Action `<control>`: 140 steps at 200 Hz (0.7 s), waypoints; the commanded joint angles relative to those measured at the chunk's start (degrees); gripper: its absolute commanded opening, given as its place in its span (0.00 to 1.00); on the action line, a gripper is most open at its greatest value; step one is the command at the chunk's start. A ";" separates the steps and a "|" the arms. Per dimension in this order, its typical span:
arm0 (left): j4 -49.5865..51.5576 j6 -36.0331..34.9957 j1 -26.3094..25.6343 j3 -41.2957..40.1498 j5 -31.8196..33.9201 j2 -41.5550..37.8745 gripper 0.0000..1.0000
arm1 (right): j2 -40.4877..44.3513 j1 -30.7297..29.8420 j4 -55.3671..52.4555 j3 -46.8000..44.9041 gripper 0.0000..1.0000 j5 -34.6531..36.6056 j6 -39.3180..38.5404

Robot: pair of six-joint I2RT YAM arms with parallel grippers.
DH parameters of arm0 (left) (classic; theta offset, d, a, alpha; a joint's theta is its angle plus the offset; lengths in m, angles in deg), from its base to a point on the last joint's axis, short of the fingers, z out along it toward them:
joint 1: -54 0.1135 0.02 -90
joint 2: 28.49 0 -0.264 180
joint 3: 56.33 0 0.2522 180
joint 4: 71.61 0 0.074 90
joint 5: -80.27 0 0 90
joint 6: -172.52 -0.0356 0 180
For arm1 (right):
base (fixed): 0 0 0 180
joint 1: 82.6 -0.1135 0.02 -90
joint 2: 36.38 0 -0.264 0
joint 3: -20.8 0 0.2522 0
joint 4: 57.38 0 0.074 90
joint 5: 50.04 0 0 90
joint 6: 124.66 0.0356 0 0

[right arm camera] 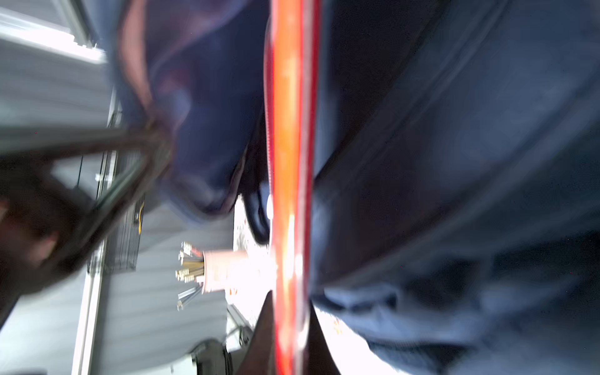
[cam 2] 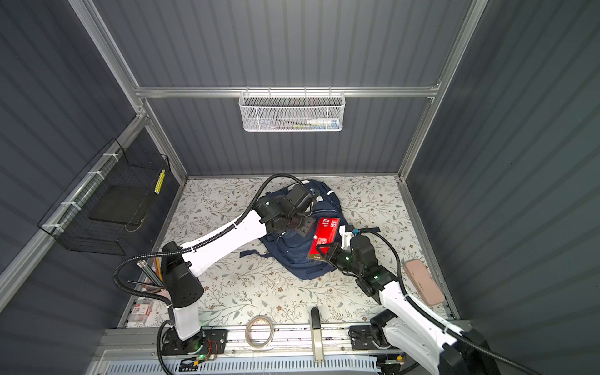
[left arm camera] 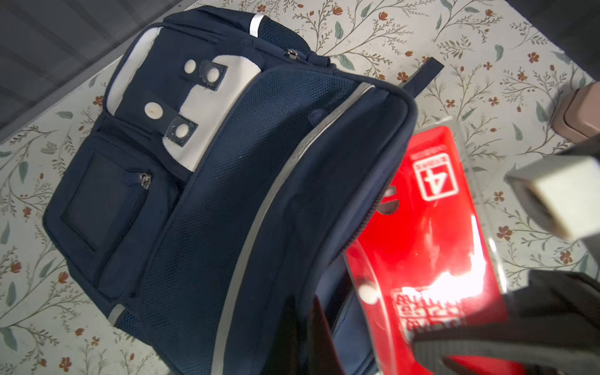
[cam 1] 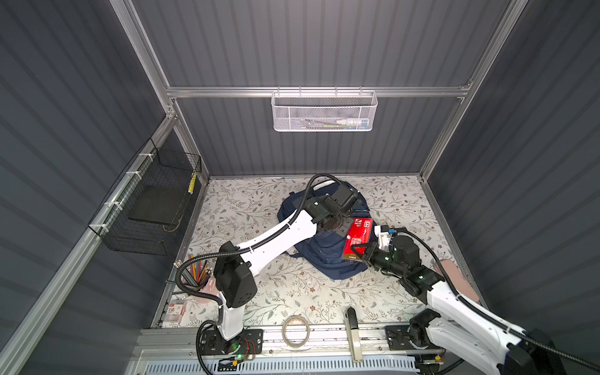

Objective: Pack books, pencil case, and school supplies into a backpack
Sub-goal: Place the ruler set bag in the student bag.

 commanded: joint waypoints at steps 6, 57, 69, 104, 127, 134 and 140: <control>-0.98 4.80 -0.36 3.11 -4.40 -1.83 0.00 | -6.45 -1.15 9.11 5.19 0.00 1.63 3.54; -4.96 9.77 -0.37 2.37 -10.42 -2.34 0.00 | -16.91 -5.64 13.84 10.83 0.00 17.91 3.50; -5.16 10.36 -0.35 2.68 -10.96 -2.28 0.00 | -20.74 -6.95 16.59 12.04 0.00 19.41 3.54; -4.46 10.77 -0.29 4.24 -10.09 -2.60 0.00 | -32.81 -10.41 24.42 16.92 0.00 21.18 3.68; -3.67 10.46 -0.28 4.37 -8.72 -3.73 0.00 | -38.51 -10.76 27.60 20.06 0.00 19.55 3.64; -3.48 10.69 -0.25 4.26 -8.35 -4.09 0.00 | -39.60 -10.73 27.41 20.85 0.04 19.04 3.68; -3.47 10.73 -0.20 3.97 -8.24 -4.51 0.00 | -40.19 -10.73 27.53 21.07 0.14 18.61 3.70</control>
